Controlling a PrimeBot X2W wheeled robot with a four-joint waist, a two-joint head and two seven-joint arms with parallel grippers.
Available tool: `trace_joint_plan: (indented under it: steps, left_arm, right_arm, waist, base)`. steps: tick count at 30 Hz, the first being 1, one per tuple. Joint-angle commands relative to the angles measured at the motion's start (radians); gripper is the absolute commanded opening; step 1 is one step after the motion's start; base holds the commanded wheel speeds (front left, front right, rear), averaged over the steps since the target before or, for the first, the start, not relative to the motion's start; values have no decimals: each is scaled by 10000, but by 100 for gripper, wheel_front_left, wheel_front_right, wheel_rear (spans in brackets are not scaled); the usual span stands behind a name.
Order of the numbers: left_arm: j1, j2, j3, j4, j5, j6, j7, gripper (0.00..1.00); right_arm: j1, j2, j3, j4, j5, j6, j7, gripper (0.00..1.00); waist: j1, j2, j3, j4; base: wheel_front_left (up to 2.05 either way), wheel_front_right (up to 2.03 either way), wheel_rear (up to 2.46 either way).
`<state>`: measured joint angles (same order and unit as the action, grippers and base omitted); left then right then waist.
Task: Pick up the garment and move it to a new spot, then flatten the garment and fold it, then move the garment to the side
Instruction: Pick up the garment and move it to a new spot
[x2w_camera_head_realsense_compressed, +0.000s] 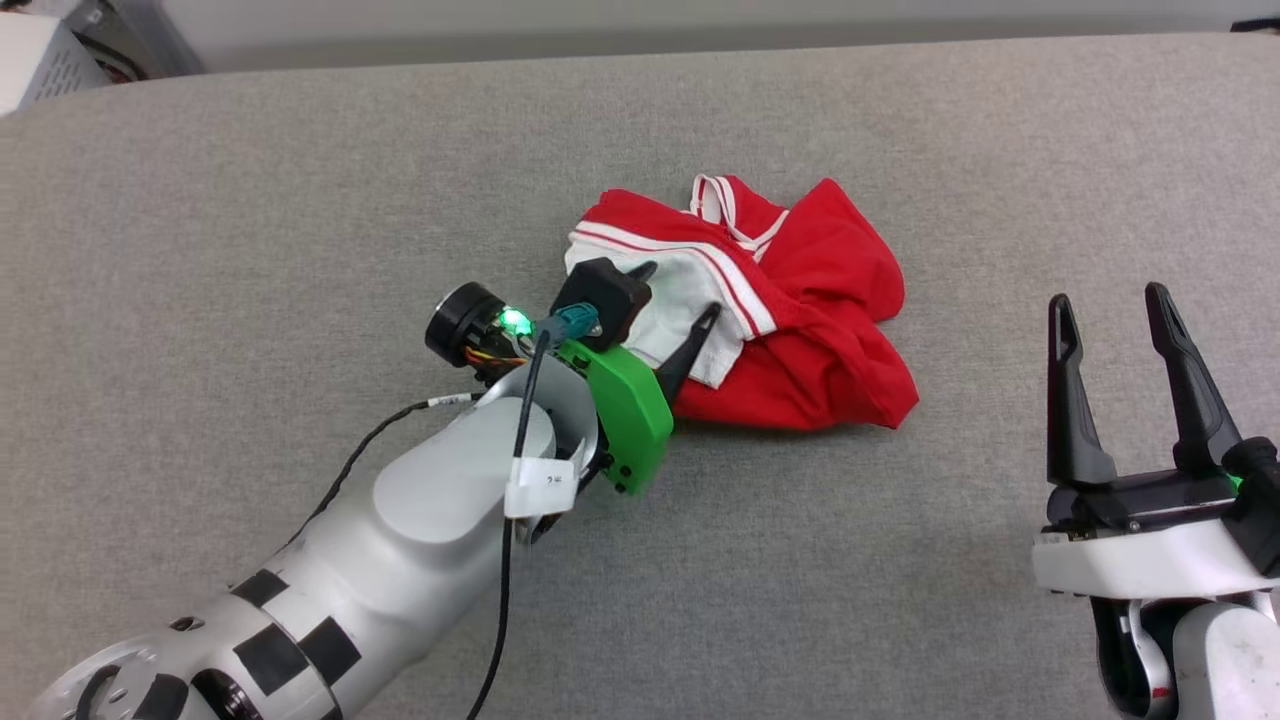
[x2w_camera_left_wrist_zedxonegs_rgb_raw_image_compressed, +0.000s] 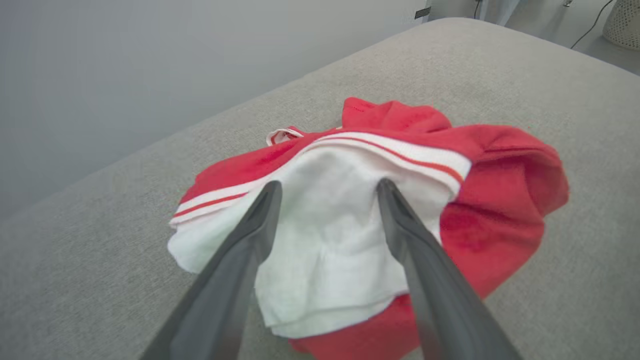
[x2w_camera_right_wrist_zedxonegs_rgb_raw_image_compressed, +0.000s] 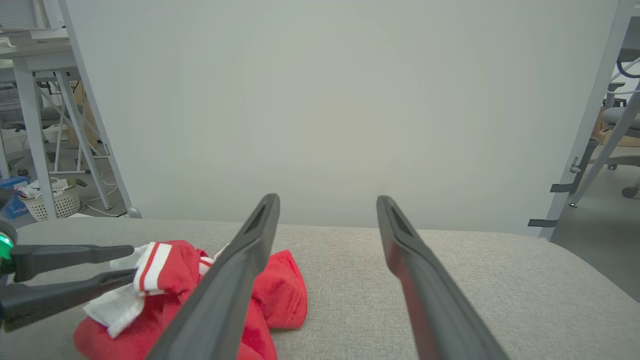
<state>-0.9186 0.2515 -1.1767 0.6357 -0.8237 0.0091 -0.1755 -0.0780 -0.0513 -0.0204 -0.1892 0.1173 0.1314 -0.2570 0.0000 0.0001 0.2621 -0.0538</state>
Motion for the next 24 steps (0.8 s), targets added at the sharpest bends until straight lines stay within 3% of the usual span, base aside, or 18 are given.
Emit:
trace_joint_plan:
  steps: [1, 7, 14, 19, 24]
  left_arm:
    - [251, 145, 187, -140, 220, 299, -304, 100]
    - [1065, 929, 1270, -1376, 723, 1868, -843, 100]
    - [3323, 1708, 4160, -4122, 2161, 3523, -859, 100]
    - [5198, 1674, 6148, -5371, 3083, 3889, -860, 100]
    - [6926, 1243, 7772, -6108, 3921, 3543, -861, 100]
  right_arm:
    - [187, 10, -28, 34, -84, -7, -47, 100]
    - [596, 10, -115, 142, -217, -7, -47, 100]
    - [898, 10, -220, 477, -240, -7, -47, 100]
    - [971, 10, -213, 640, -175, -7, -47, 100]
    - [1102, 10, -149, 807, -36, -7, -47, 100]
  waist:
    - [0, -1, -447, 258]
    - [0, -1, -1073, 663]
    - [0, -1, -1465, 1097]
    - [0, -1, -1629, 1239]
    - [0, -1, -1781, 1284]
  base:
    - [0, 0, 0]
    - [0, 0, 0]
    - [0, 0, 0]
    - [0, 0, 0]
    - [0, 0, 0]
